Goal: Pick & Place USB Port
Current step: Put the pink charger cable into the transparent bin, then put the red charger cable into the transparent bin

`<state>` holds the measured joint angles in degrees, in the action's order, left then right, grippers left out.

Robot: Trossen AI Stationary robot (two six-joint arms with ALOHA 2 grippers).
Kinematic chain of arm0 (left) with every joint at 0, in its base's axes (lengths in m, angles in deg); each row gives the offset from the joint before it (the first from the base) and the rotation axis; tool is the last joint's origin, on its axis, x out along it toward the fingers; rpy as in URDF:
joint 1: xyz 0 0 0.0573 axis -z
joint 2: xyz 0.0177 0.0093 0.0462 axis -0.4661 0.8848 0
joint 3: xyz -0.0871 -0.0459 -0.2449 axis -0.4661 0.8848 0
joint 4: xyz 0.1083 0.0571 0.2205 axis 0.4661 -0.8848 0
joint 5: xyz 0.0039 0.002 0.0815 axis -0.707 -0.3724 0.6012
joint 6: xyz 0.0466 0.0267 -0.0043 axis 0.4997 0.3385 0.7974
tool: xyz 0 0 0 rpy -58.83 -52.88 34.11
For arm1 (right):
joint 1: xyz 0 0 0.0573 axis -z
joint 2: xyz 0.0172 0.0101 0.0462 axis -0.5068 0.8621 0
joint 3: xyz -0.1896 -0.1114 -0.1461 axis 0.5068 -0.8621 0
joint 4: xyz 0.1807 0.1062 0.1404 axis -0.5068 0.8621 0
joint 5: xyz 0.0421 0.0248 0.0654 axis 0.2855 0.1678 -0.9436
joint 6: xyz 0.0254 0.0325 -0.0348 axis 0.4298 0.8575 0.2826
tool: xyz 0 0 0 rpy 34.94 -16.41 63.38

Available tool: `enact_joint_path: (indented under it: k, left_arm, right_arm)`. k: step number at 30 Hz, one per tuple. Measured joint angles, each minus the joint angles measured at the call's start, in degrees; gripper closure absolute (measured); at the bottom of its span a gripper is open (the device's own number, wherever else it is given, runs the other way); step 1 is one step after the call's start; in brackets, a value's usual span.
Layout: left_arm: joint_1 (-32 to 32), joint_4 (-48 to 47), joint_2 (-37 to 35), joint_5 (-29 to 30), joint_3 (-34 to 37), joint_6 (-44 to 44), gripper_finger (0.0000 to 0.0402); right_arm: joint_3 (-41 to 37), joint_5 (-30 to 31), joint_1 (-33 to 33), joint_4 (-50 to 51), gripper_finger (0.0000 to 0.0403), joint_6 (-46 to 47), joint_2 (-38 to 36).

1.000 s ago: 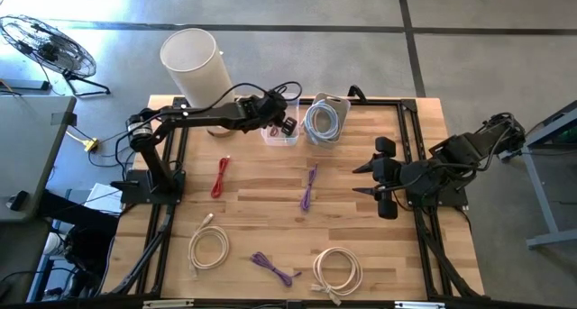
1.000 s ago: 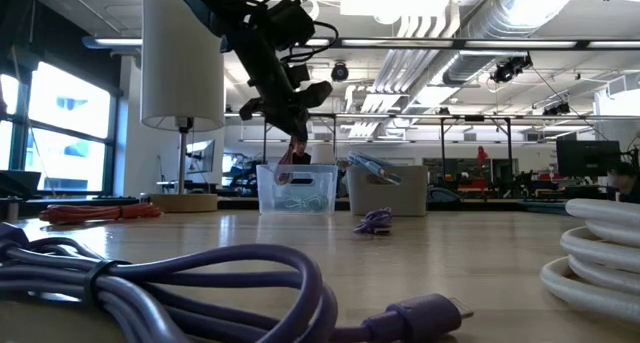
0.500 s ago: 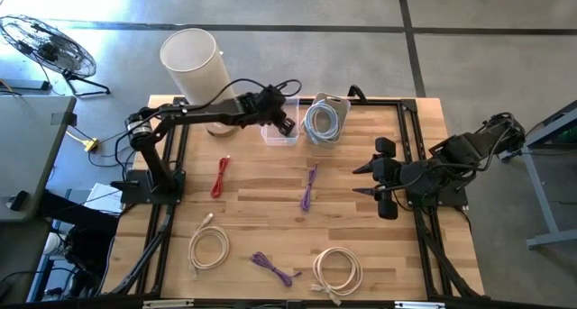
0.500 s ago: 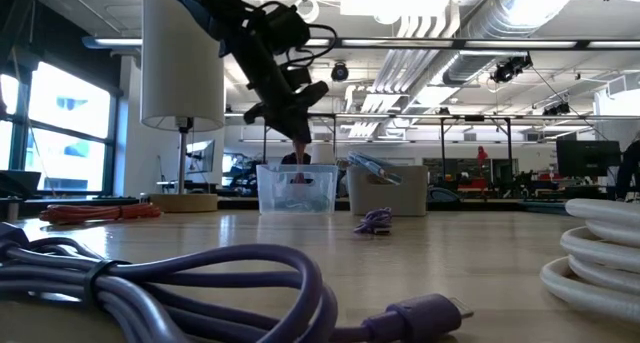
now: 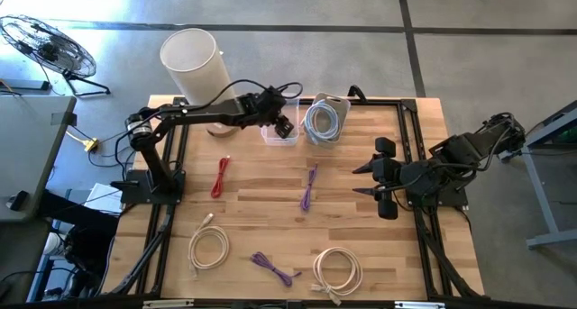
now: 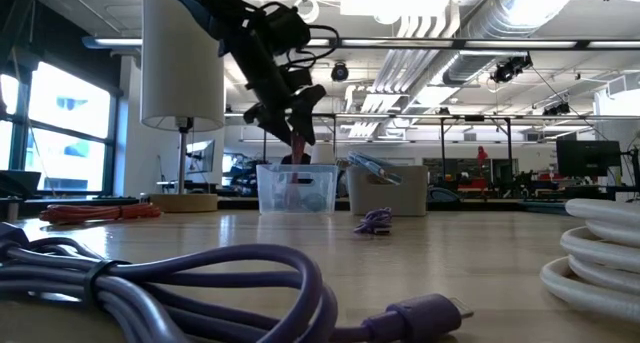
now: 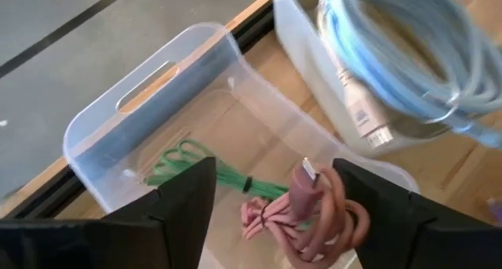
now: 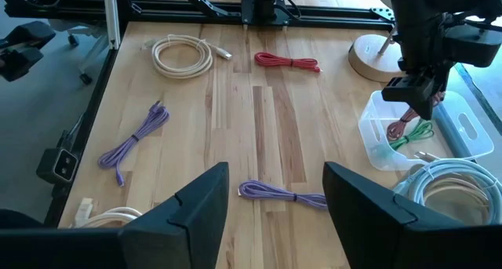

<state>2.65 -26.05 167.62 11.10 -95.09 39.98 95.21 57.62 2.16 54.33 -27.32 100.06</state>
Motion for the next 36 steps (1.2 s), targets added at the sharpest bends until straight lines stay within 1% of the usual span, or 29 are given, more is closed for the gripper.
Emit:
enact_joint_path:
  k: [9, 14, 17, 21, 23, 28, 30, 36]
  left_arm:
    - [-0.02, 0.34, 0.0, 5.2, 0.0, 0.06, 0.0147]
    - [-0.04, 1.11, 0.0, 7.1, 0.0, 0.25, 0.0147]
    - [-0.04, 2.29, 0.0, 7.33, 0.0, 0.47, 0.0147]
    - [0.0, 7.55, 0.0, 7.08, 0.0, 3.97, 0.0147]
    - [0.0, 9.88, 0.0, 5.95, 0.0, 4.6, 0.0147]
    - [0.0, 11.37, 0.0, 0.72, 0.0, 4.77, 0.0147]
    - [-0.02, 11.93, 0.0, -3.55, 0.0, 5.92, 0.0147]
    - [0.58, 13.82, -1.48, -23.45, -0.07, 15.56, 0.0147]
  right_arm:
    - [0.0, 0.0, 0.0, 0.0, 0.0203, -0.28, 0.0]
    - [0.0, 0.0, 0.0, 0.0, 0.0203, -0.52, 0.0]
    - [-0.02, 0.0, 0.0, 0.0, 0.0203, -1.11, 0.0]
    - [-0.02, 0.0, 0.0, 0.0, 0.0203, -1.53, 0.02]
    - [-0.02, 0.0, 0.0, 0.01, 0.0203, -1.53, 0.0]
    - [-0.02, 0.0, 0.0, 0.08, 0.0203, -1.55, 0.0]
    - [-0.02, -0.02, 0.0, 0.42, 0.0203, -1.5, 0.01]
    - [-0.02, -0.77, 0.0, 2.27, 0.0203, 0.39, 0.0]
